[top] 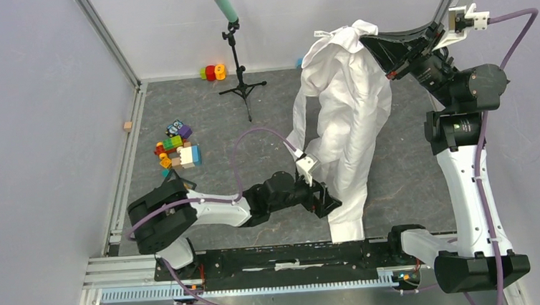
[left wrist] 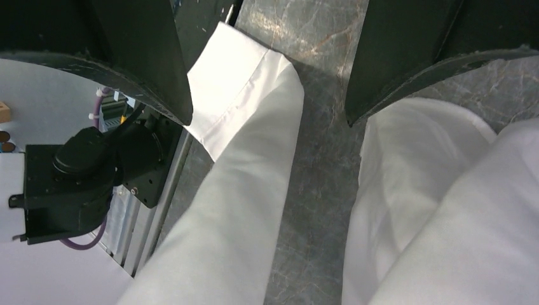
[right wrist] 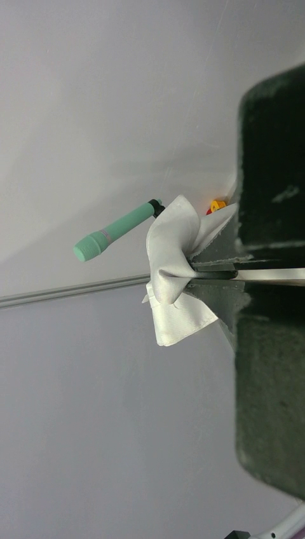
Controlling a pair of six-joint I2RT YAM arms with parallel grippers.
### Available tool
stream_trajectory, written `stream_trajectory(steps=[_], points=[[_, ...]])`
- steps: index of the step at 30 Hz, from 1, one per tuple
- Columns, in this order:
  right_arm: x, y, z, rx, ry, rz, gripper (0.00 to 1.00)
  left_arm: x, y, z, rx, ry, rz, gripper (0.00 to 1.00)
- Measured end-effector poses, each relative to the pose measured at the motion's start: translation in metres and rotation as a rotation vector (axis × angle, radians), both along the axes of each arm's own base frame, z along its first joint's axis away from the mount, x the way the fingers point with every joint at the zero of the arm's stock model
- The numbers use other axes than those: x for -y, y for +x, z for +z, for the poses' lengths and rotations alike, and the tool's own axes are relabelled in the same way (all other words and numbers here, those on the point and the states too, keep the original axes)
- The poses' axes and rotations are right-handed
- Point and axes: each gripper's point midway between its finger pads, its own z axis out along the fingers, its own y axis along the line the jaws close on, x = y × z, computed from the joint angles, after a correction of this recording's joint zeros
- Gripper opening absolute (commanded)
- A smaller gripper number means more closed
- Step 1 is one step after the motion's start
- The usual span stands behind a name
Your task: Pin the brooch onto the clothing
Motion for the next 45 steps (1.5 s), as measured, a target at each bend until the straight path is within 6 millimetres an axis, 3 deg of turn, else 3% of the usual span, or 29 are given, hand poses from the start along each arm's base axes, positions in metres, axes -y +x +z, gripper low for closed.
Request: stream_trajectory(steps=[4,6,10,14,18,23,24,29,32,35,39,42,45], points=[[0.000,-0.002,0.004,0.014,-0.001,0.001,0.00,0.014,0.002,0.001,0.000,-0.016,-0.022,0.89],[0.000,-0.002,0.004,0.014,-0.001,0.001,0.00,0.020,0.001,0.000,-0.003,-0.025,-0.040,0.79],[0.000,-0.002,0.003,0.014,-0.002,0.001,0.00,0.027,-0.003,-0.007,-0.021,-0.026,-0.068,0.35],[0.002,-0.001,0.003,0.029,-0.009,-0.019,0.00,0.030,-0.006,-0.006,-0.035,-0.033,-0.088,0.03],[0.011,0.004,-0.010,0.032,-0.007,-0.094,0.00,0.022,0.003,0.001,-0.018,-0.007,-0.028,0.02],[0.026,0.035,-0.045,-0.046,0.005,-0.204,0.00,-0.018,0.036,0.043,0.057,0.035,0.170,0.02],[0.030,0.051,-0.059,-0.088,0.002,-0.230,0.00,-0.027,0.044,0.051,0.065,0.040,0.205,0.02],[0.041,0.111,-0.125,-0.293,-0.039,-0.304,0.00,-0.100,0.098,0.083,0.093,0.113,0.440,0.02],[0.049,0.131,-0.144,-0.376,-0.064,-0.355,0.00,-0.143,0.115,0.110,0.124,0.144,0.548,0.02],[0.059,0.133,-0.124,-0.353,-0.075,-0.417,0.00,-0.181,0.127,0.162,0.198,0.126,0.640,0.02],[0.073,0.114,-0.042,-0.174,-0.053,-0.511,0.00,-0.216,0.125,0.244,0.328,0.074,0.710,0.02],[0.083,0.078,0.021,-0.026,-0.019,-0.572,0.00,-0.239,0.115,0.302,0.422,0.043,0.743,0.02],[0.091,0.024,0.083,0.135,0.029,-0.623,0.00,-0.261,0.100,0.361,0.515,0.003,0.768,0.02]])
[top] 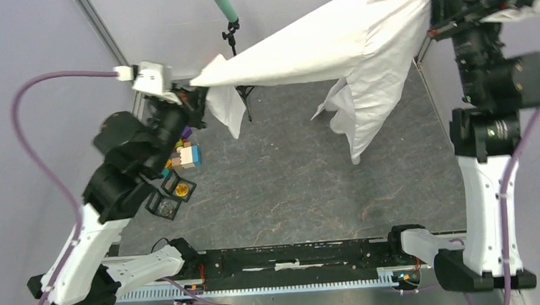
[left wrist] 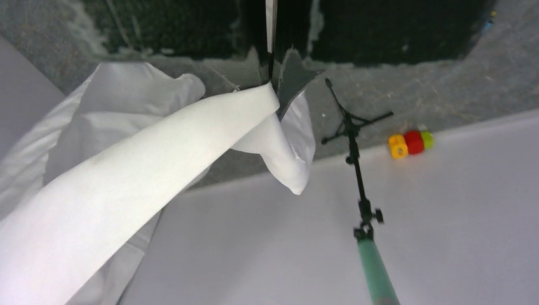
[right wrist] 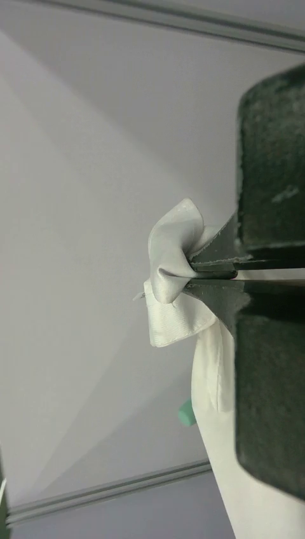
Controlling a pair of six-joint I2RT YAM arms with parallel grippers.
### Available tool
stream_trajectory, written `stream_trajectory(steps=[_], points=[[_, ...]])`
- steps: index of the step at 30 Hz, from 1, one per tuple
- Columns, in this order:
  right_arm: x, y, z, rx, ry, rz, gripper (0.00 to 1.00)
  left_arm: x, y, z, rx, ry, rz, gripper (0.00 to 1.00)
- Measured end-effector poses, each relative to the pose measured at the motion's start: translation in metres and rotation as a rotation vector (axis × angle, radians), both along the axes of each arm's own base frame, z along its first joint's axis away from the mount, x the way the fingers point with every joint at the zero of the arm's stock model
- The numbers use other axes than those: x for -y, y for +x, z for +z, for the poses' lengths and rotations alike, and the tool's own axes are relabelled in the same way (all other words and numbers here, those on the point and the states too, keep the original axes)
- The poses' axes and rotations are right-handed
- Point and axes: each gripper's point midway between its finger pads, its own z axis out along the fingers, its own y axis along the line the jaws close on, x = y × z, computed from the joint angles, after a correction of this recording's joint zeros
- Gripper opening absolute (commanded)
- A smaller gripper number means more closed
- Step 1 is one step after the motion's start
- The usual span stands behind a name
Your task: Pin the brooch onto the clothing
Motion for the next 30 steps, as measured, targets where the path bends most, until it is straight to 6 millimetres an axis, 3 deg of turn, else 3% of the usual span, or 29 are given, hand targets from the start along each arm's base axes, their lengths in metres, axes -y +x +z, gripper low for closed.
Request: stream_trajectory(steps=[3,7,12,16,20,24,27,28,29,30], points=[[0.006,-0.056,0.041,0.132,0.004,-0.040,0.00,-0.022,-0.020,0.050,0.095,-0.021,0.008,0.02],[0.012,-0.127,0.069,0.264,0.012,-0.078,0.00,-0.046,-0.047,0.094,0.191,-0.059,-0.006,0.02],[0.013,-0.191,0.079,0.375,0.015,-0.080,0.00,-0.054,-0.070,0.112,0.238,-0.075,-0.066,0.02],[0.012,-0.204,0.076,0.396,0.015,-0.077,0.00,-0.054,-0.079,0.112,0.238,-0.066,-0.100,0.02],[0.012,-0.180,0.059,0.350,0.019,-0.075,0.00,-0.051,-0.069,0.102,0.209,-0.050,-0.072,0.02],[0.015,-0.120,0.025,0.236,0.032,-0.088,0.00,-0.044,-0.033,0.079,0.136,-0.007,0.041,0.02],[0.019,-0.040,-0.023,0.103,0.042,-0.107,0.00,-0.038,0.022,0.032,0.038,0.068,0.152,0.02],[0.020,-0.008,-0.047,0.048,0.043,-0.111,0.00,-0.040,0.048,0.006,-0.019,0.092,0.184,0.02],[0.020,0.030,-0.080,-0.031,0.043,-0.114,0.06,-0.045,0.075,-0.024,-0.088,0.108,0.216,0.02],[0.020,0.062,-0.112,-0.108,0.042,-0.114,0.21,-0.053,0.100,-0.055,-0.161,0.116,0.246,0.02]])
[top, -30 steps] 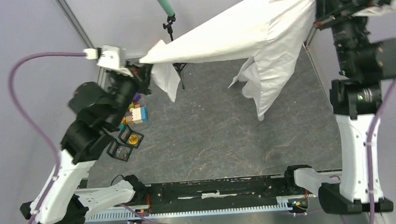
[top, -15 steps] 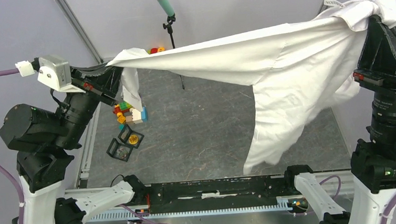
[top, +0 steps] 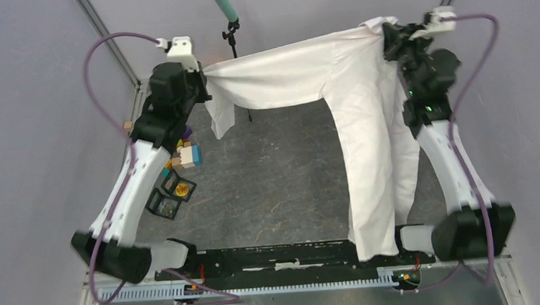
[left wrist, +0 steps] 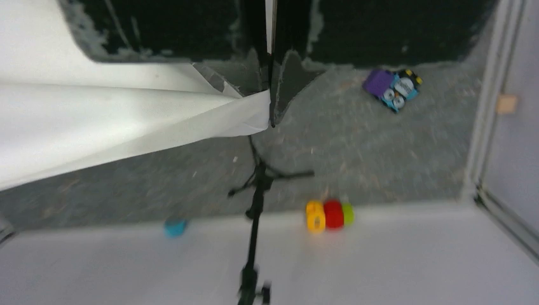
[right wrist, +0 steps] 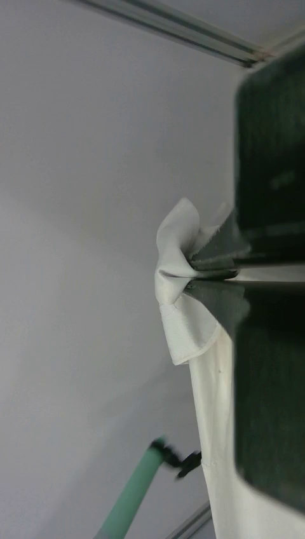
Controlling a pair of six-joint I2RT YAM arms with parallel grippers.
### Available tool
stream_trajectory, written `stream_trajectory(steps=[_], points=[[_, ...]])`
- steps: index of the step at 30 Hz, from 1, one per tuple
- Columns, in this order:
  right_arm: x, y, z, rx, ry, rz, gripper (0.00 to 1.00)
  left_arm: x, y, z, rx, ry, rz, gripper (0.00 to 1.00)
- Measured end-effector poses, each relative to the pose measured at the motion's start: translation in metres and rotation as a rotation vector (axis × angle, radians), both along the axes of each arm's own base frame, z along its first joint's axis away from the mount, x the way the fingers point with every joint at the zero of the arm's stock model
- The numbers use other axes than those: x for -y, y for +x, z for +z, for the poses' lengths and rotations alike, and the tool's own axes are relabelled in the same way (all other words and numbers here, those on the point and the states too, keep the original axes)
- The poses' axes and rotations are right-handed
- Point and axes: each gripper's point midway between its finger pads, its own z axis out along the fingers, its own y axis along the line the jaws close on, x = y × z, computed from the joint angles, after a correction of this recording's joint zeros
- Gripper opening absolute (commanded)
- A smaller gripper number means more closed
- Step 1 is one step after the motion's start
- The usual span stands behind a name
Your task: Pin the brooch onto the clothing
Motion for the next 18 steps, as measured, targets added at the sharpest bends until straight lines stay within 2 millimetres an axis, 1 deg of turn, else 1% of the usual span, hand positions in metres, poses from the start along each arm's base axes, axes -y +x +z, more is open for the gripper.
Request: stream_trajectory(steps=[1,2,3,4,5,6,7,8,9,10,11,12,13,15,18], points=[[-0.002,0.035,-0.039,-0.091,0.000,0.008,0.38,-0.006,0.026,-0.035,-0.084,0.001,0.026,0.03],[-0.005,0.072,-0.085,-0.197,-0.005,0.016,0.50,-0.008,0.049,-0.074,-0.175,0.005,0.042,0.15],[-0.007,0.106,-0.137,-0.317,-0.010,0.022,0.59,-0.011,0.065,-0.106,-0.252,0.010,0.058,0.32],[-0.008,0.130,-0.187,-0.430,-0.014,0.026,0.70,-0.016,0.081,-0.141,-0.338,0.013,0.078,0.59],[-0.008,0.146,-0.230,-0.531,-0.018,0.030,0.79,-0.020,0.093,-0.173,-0.412,0.018,0.095,0.71],[-0.008,0.160,-0.275,-0.646,-0.026,0.039,0.88,-0.024,0.102,-0.202,-0.478,0.019,0.112,0.77],[-0.009,0.169,-0.313,-0.738,-0.032,0.054,0.94,-0.027,0.106,-0.224,-0.534,0.019,0.126,0.83],[-0.010,0.171,-0.342,-0.808,-0.032,0.067,0.98,-0.029,0.108,-0.240,-0.575,0.018,0.131,0.86],[-0.011,0.168,-0.367,-0.874,-0.034,0.078,0.98,-0.029,0.110,-0.251,-0.606,0.012,0.131,0.87],[-0.012,0.162,-0.383,-0.925,-0.037,0.089,0.98,-0.029,0.112,-0.257,-0.624,0.006,0.128,0.89],[-0.013,0.156,-0.391,-0.954,-0.040,0.099,0.98,-0.025,0.114,-0.257,-0.625,-0.006,0.113,0.89],[-0.014,0.153,-0.389,-0.956,-0.043,0.103,0.98,-0.022,0.115,-0.254,-0.621,-0.017,0.098,0.90],[-0.014,0.149,-0.385,-0.949,-0.045,0.104,0.98,-0.017,0.117,-0.248,-0.606,-0.029,0.079,0.91],[-0.014,0.138,-0.368,-0.924,-0.045,0.106,0.98,-0.008,0.121,-0.232,-0.561,-0.062,0.042,0.92],[-0.019,0.114,-0.344,-0.884,-0.052,0.108,0.98,0.002,0.117,-0.215,-0.523,-0.113,-0.006,0.94]])
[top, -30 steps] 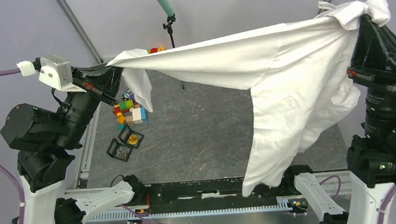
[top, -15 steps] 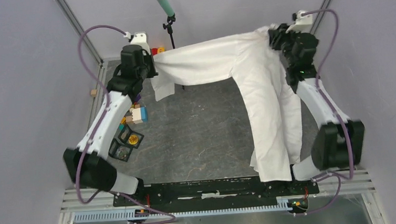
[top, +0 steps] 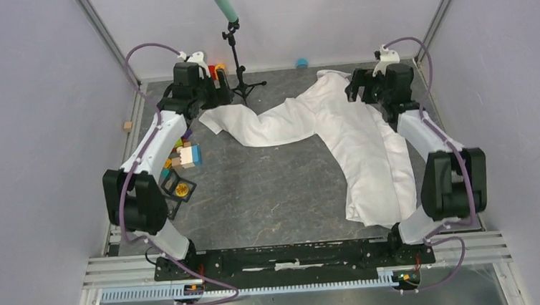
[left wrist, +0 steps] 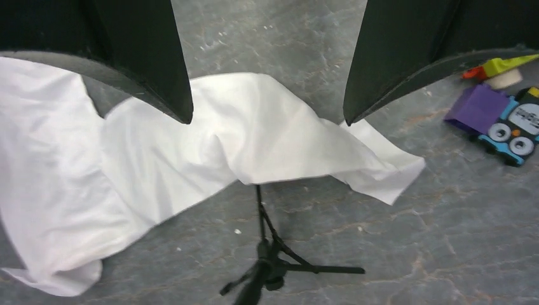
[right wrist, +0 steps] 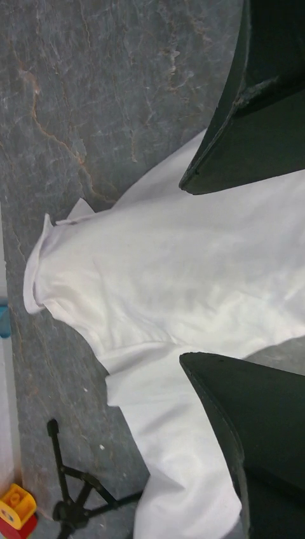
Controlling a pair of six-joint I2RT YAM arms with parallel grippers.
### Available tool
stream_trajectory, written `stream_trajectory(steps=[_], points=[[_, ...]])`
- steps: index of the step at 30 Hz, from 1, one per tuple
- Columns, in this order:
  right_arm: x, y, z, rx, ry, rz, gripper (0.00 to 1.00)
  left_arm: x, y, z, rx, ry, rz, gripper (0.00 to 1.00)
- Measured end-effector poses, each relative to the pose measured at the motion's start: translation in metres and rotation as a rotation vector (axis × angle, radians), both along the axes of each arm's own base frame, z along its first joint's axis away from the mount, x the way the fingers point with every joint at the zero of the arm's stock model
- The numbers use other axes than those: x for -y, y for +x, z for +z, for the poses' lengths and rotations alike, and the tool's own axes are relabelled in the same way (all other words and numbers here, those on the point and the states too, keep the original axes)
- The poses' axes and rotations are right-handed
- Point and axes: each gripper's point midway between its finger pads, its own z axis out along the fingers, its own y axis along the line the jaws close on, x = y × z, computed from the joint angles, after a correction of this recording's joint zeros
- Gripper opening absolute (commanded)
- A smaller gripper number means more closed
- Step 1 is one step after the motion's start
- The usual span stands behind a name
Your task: Pin the brooch onto the clothing
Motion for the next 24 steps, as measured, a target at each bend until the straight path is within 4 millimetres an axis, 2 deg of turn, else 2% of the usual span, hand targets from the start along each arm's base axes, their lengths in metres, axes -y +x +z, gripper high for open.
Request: stream_trajectory(steps=[1,2,3,6,7,10,13,15,18,22,24], points=[[-0.003,-0.011,0.007,0.009,-0.003,0.003,0.97,0.004,-0.004,0.005,0.009,-0.027,-0.011,0.95],[-0.007,-0.021,0.011,0.015,-0.009,0.007,0.95,0.008,-0.010,0.001,-0.002,-0.055,-0.022,0.95],[-0.012,-0.030,0.015,0.018,-0.016,0.014,0.93,0.011,-0.017,0.009,0.012,-0.082,-0.031,0.95],[-0.034,-0.065,0.013,0.000,-0.042,0.061,0.88,0.023,-0.045,0.011,-0.012,-0.182,-0.073,0.96],[-0.036,-0.077,0.007,-0.021,-0.054,0.064,0.87,0.027,-0.053,0.011,-0.023,-0.210,-0.087,0.96],[-0.060,-0.110,-0.013,-0.087,-0.088,0.121,0.84,0.034,-0.072,0.018,-0.042,-0.252,-0.126,0.97],[-0.073,-0.145,-0.042,-0.185,-0.150,0.156,0.79,0.035,-0.087,0.030,-0.044,-0.263,-0.151,0.99],[-0.076,-0.170,-0.064,-0.264,-0.206,0.170,0.77,0.031,-0.099,0.032,-0.056,-0.247,-0.158,1.00],[-0.070,-0.197,-0.088,-0.370,-0.285,0.163,0.75,0.024,-0.109,0.032,-0.055,-0.214,-0.146,1.00],[-0.058,-0.217,-0.100,-0.448,-0.371,0.131,0.69,0.012,-0.121,0.012,-0.078,-0.170,-0.103,1.00],[-0.058,-0.225,-0.102,-0.484,-0.411,0.135,0.66,0.006,-0.122,0.000,-0.098,-0.145,-0.083,1.00]])
